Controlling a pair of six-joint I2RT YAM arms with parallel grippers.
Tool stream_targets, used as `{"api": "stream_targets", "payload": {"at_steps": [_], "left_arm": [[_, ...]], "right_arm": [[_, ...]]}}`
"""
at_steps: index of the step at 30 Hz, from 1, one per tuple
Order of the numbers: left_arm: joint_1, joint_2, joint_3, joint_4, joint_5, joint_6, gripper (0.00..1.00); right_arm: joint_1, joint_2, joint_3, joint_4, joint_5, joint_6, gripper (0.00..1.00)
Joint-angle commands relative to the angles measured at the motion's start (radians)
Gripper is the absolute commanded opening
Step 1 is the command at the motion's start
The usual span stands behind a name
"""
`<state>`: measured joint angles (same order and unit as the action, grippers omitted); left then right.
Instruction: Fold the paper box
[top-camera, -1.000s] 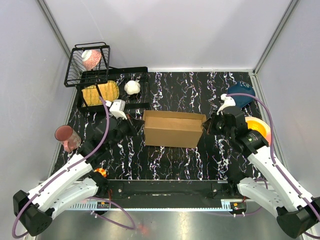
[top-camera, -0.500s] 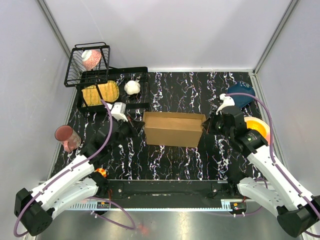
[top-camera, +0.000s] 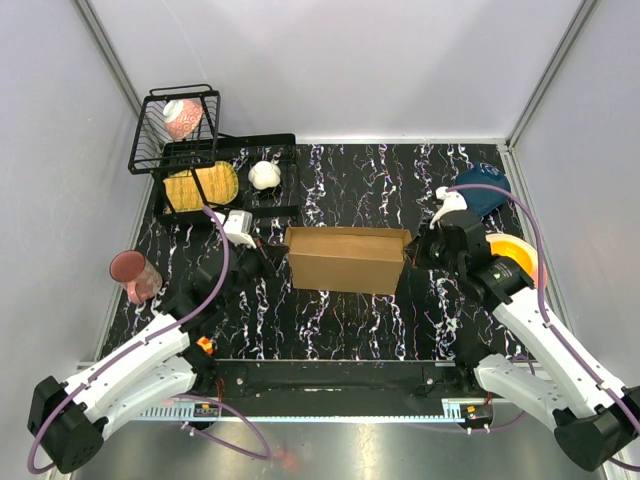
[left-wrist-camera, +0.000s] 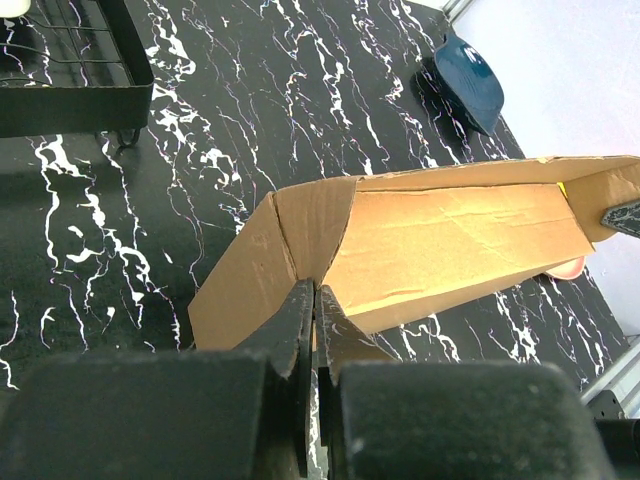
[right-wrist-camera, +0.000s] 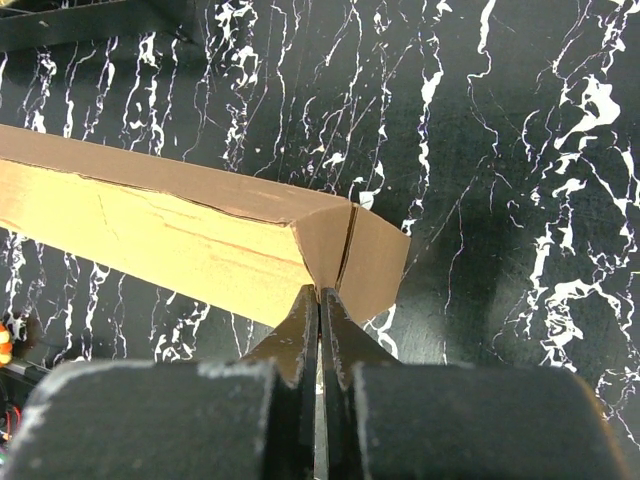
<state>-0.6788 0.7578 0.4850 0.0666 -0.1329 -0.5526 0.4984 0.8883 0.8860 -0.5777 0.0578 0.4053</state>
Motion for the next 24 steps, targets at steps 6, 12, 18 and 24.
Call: {"api": "stream_targets", "payload": {"at_steps": [6, 12, 18, 24], "left_arm": [[0.001, -0.021, -0.005, -0.031, -0.083, 0.033, 0.0], [-0.007, -0.015, -0.031, -0.004, -0.085, 0.008, 0.0], [-0.016, -0.031, -0.085, 0.019, -0.094, -0.033, 0.0], [-0.016, -0.08, -0.108, -0.001, -0.135, -0.04, 0.0]], "right_arm": [[0.014, 0.02, 0.034, -0.14, 0.145, -0.057, 0.0], [0.028, 0.029, -0.016, -0.107, 0.126, -0.023, 0.0], [0.026, -0.015, -0.074, -0.062, 0.08, 0.046, 0.11], [0.026, -0.077, -0.065, -0.062, 0.091, 0.073, 0.42]]}}
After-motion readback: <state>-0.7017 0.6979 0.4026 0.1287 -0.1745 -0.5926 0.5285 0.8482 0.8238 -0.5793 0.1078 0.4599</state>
